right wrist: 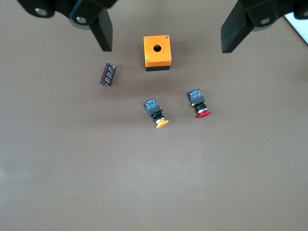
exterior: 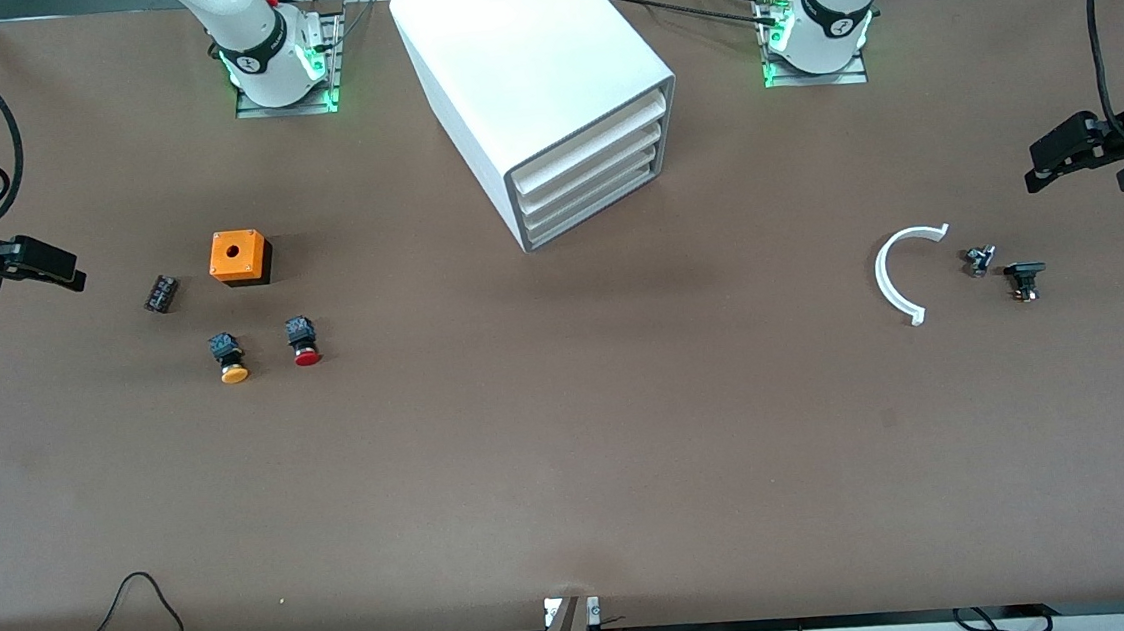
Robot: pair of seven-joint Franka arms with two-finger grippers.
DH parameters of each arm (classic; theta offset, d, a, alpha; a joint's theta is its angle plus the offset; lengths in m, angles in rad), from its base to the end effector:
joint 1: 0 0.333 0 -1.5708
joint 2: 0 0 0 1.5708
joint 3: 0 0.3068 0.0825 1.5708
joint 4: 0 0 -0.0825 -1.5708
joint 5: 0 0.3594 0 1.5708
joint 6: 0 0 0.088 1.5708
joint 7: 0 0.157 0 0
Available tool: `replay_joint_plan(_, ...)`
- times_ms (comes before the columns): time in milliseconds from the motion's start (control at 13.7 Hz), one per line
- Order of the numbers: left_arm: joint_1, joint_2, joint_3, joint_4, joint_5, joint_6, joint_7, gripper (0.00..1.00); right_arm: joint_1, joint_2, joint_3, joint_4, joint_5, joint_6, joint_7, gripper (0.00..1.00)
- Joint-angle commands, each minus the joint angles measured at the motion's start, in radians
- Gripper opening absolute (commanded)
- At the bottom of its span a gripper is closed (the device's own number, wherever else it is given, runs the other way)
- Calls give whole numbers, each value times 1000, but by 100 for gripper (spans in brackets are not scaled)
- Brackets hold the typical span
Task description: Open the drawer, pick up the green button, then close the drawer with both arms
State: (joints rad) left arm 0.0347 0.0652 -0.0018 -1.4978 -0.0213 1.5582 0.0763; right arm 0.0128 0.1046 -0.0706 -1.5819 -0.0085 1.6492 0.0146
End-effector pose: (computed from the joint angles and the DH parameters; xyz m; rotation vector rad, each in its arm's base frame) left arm 0.5481 0.0147 0.5617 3.1192 -0.0680 -0.0057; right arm 0.5617 -0.0323 0.5099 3.1240 -0.1115 -0.0584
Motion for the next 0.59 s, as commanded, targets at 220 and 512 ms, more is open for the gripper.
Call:
replay_joint_plan(220, -1, 1, -4, 19, -22, -7, 14, 100, -4, -14, 2, -7, 5, 1, -18, 100)
replay_joint_plan(512, -1, 1, -4, 19, -23, -9, 16, 100, -4, -14, 2, -7, 5, 6, -18, 100)
